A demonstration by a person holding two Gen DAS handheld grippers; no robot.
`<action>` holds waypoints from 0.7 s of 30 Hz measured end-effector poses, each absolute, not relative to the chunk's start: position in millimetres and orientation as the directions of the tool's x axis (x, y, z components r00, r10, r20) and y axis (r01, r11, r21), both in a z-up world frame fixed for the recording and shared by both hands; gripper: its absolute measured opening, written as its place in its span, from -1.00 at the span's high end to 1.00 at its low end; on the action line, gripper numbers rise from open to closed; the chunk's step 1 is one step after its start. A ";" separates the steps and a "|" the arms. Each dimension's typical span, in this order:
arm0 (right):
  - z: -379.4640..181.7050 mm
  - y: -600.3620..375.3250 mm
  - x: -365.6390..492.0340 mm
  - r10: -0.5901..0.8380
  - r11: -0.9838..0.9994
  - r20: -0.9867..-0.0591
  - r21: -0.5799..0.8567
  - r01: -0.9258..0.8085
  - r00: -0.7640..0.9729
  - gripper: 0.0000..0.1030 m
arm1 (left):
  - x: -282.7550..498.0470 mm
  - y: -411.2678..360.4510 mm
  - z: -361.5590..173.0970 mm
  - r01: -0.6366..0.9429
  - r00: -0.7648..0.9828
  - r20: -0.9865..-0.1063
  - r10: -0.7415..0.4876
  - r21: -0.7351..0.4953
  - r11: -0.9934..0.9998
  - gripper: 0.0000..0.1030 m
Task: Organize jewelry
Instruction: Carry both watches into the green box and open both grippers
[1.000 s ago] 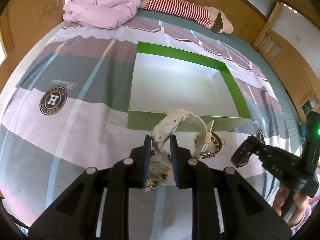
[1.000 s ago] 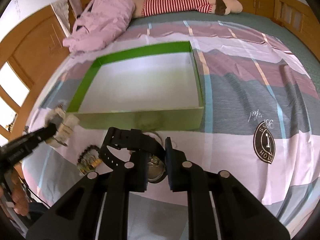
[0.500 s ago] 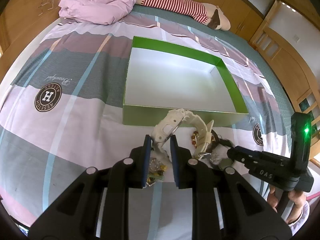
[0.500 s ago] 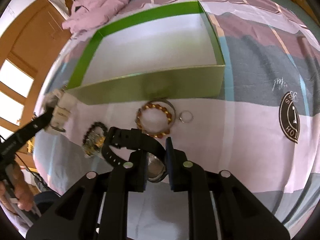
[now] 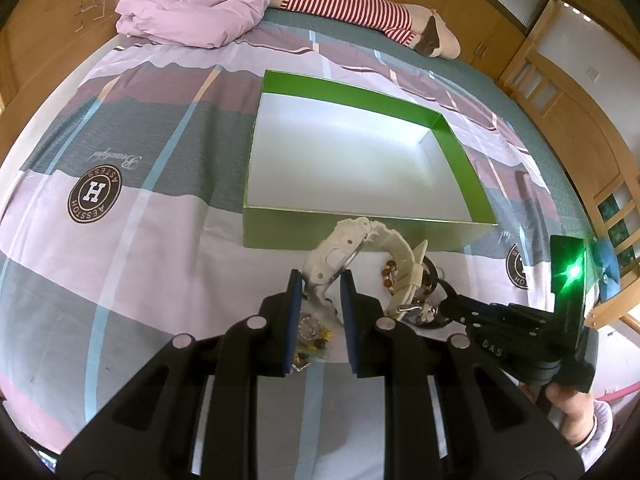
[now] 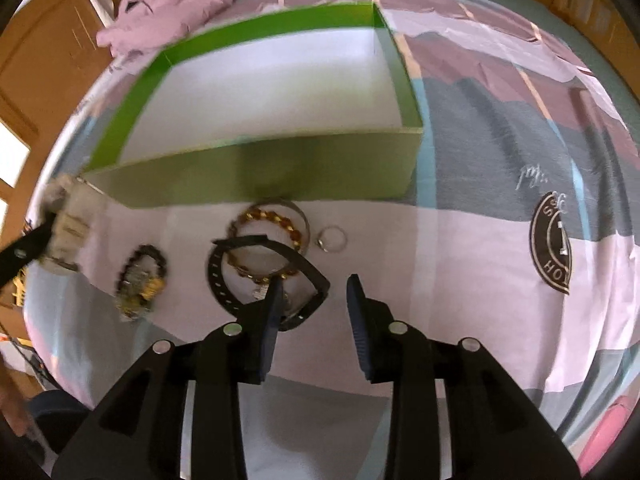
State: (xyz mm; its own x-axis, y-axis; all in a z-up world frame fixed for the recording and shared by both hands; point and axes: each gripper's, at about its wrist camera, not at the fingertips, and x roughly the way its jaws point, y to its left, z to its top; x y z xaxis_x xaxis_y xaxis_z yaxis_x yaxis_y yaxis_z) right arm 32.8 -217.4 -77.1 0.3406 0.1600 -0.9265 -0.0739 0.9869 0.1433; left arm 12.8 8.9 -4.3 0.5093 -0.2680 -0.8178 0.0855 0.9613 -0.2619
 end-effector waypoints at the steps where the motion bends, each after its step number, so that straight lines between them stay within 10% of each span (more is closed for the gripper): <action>1: -80.3 -216.6 33.6 0.169 0.985 -0.929 0.153 -0.075 0.329 0.62 | 12.5 9.7 -3.8 0.085 0.511 -0.816 -0.269 -0.264 0.961 0.64; 21: -9.5 -244.7 113.6 0.305 0.939 -0.782 0.341 -0.037 0.544 0.83 | 103.5 -3.8 10.8 0.094 0.537 -0.804 -0.257 -0.245 0.965 0.63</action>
State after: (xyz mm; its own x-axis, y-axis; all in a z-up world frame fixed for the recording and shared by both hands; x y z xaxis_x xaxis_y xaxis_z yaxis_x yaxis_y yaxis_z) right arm 113.6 -244.7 -9.5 0.5438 0.3053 -0.7817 -0.0368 0.9393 0.3412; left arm 103.5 -3.8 10.8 0.5369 -0.2565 -0.8037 0.0939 0.9649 -0.2452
